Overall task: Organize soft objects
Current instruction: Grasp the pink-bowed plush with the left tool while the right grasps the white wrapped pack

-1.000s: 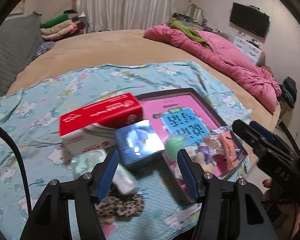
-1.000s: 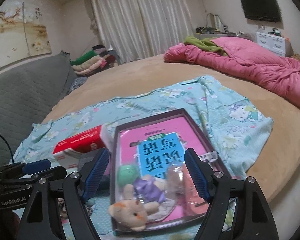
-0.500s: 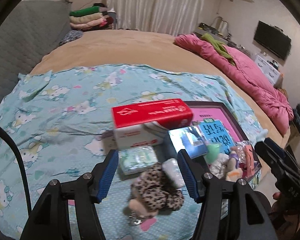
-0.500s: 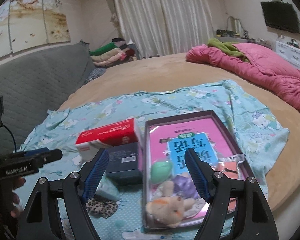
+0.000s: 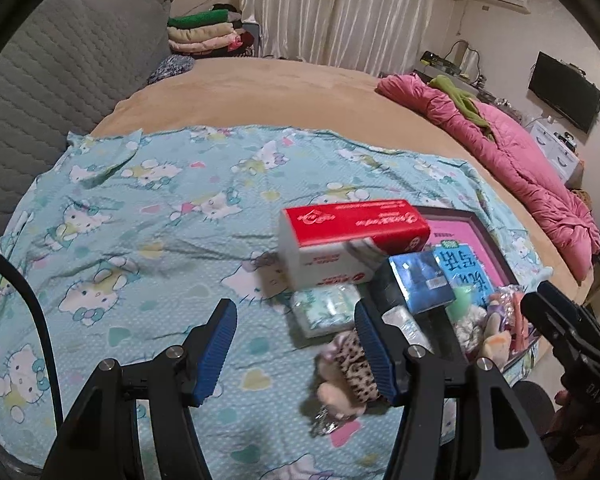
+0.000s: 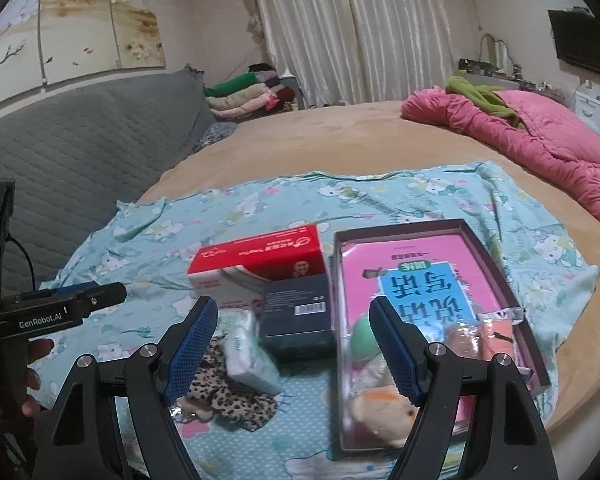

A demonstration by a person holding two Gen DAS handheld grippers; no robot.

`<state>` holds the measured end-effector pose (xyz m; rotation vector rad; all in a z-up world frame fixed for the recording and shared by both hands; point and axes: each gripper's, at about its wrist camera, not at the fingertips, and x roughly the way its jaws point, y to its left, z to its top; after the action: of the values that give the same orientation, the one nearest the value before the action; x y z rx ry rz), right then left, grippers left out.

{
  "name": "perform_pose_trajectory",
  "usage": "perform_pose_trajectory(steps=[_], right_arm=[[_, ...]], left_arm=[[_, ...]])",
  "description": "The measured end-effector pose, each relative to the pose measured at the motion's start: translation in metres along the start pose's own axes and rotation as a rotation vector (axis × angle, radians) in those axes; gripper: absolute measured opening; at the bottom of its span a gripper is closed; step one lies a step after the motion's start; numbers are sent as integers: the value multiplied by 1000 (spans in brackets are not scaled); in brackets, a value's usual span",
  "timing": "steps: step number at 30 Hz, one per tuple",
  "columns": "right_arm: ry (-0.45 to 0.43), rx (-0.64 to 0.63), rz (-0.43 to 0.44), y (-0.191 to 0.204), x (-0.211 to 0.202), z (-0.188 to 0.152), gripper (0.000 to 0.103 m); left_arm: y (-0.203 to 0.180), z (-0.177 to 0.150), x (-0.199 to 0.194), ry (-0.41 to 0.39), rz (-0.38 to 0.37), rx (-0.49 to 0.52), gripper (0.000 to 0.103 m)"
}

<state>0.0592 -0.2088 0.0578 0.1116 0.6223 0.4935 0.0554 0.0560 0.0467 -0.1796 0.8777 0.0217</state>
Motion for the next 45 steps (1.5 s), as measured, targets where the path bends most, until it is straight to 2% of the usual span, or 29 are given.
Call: perform_pose_trajectory(steps=[10,19,28,36,45], right_arm=[[38,-44,14,22,12,-6,80],[69,-72,7,28,21,-13,80],[100,-92,-4,29,33,-23,80],[132,-93,5,26,40,-30,80],[196,-110,9,30,62,-42,80]], left_arm=[[19,-23,12,55,6,-13,61],[15,-37,23,98,-16,10,61],[7,-66,55,210,-35,53,61],[-9,-79,68,247,-100,80,61],[-16,-80,76,239,-118,72,61]])
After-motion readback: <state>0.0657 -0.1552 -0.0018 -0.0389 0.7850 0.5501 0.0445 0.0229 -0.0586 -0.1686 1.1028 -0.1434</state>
